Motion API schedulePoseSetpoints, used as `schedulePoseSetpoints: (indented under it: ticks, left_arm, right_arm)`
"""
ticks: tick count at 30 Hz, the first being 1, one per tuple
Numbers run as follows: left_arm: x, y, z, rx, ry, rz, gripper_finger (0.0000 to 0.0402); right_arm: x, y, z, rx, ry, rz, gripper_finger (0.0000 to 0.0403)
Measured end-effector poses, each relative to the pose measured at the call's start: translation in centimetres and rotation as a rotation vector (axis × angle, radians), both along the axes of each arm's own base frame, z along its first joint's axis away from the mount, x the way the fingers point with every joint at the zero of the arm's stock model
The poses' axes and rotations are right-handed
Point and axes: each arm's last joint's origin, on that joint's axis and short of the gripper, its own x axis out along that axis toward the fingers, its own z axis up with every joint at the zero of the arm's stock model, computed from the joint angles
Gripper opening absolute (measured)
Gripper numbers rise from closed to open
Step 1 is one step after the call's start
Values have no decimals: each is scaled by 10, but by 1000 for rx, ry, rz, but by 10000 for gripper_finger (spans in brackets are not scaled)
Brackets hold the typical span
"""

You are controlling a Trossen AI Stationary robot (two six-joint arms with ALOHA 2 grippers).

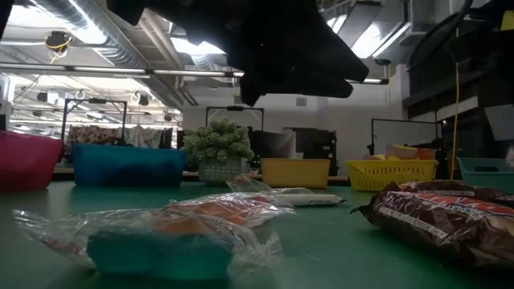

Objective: Sort candy
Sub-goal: Put the red candy into the gray bin, then put the orange gummy into the orange bin

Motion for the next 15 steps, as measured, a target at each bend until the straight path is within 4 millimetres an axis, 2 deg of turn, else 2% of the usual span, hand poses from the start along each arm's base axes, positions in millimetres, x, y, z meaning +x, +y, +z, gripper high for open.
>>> schedulePoseSetpoints:
  ticks: [7,15]
  left_arm:
    - [-5,-3,-8,-83,114,-107,156]
    - [-19,1,-25,-163,361,-55,163]
  right_arm:
    - [0,0,-2,-1,2,1,179]
    - [3,1,-3,14,-33,1,209]
